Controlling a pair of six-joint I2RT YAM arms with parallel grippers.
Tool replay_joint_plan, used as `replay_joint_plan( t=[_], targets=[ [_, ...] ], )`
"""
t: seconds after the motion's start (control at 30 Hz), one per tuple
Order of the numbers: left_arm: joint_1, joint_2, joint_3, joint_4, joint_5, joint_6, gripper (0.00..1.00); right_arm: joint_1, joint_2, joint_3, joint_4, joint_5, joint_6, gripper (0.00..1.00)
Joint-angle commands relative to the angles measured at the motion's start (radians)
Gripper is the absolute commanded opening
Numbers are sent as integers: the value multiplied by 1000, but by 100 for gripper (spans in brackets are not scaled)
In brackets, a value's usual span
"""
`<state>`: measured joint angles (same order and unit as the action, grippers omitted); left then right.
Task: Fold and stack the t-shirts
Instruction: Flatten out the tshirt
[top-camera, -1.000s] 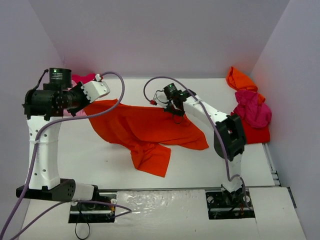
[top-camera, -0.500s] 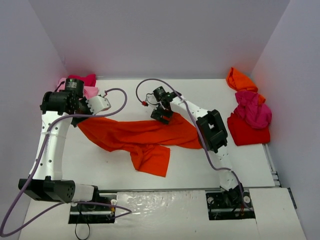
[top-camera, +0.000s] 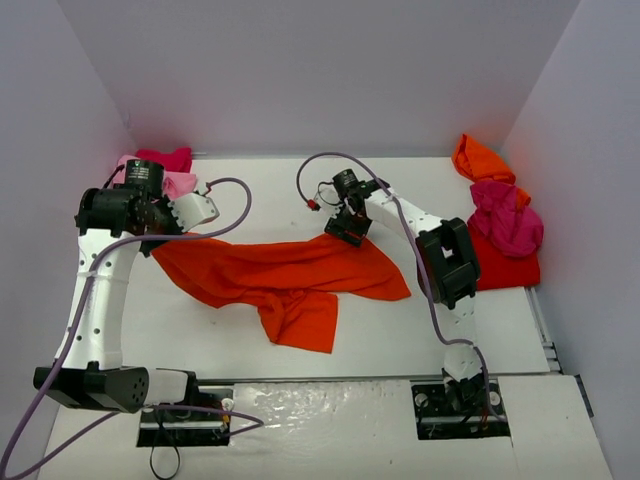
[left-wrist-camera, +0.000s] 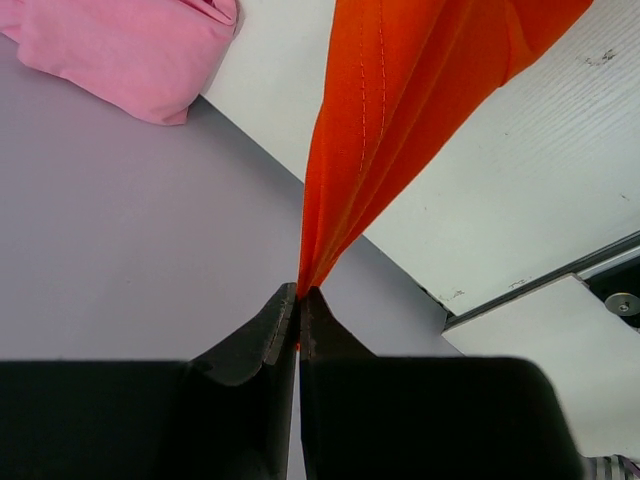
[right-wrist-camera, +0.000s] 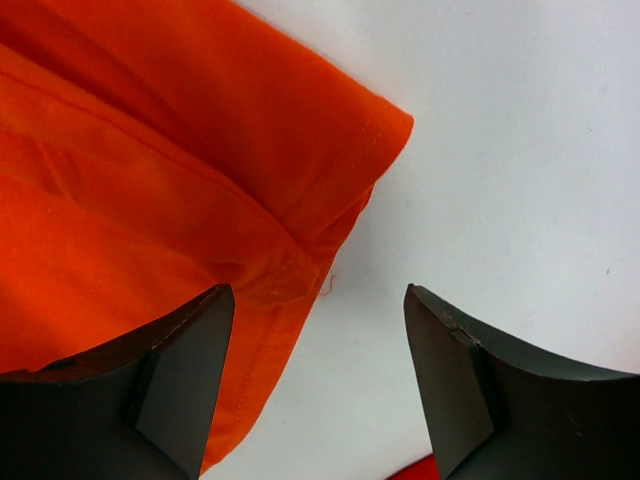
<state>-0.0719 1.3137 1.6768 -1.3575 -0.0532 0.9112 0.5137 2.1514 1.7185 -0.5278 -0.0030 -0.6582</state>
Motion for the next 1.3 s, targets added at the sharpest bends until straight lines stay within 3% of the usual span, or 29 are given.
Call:
replay_joint_plan(
  t=[0.0, 0.3, 1.27],
  targets=[
    [4, -40, 29, -15, -23, -12, 0, 5, -106, -14, -23, -53, -10, 64],
    [3, -48, 6, 0, -29, -13, 0, 23, -149, -38, -106, -214, -84, 53],
    [-9, -47, -13, 3, -42, -41, 0, -67, 91, 177, -238, -282, -198, 52]
  ],
)
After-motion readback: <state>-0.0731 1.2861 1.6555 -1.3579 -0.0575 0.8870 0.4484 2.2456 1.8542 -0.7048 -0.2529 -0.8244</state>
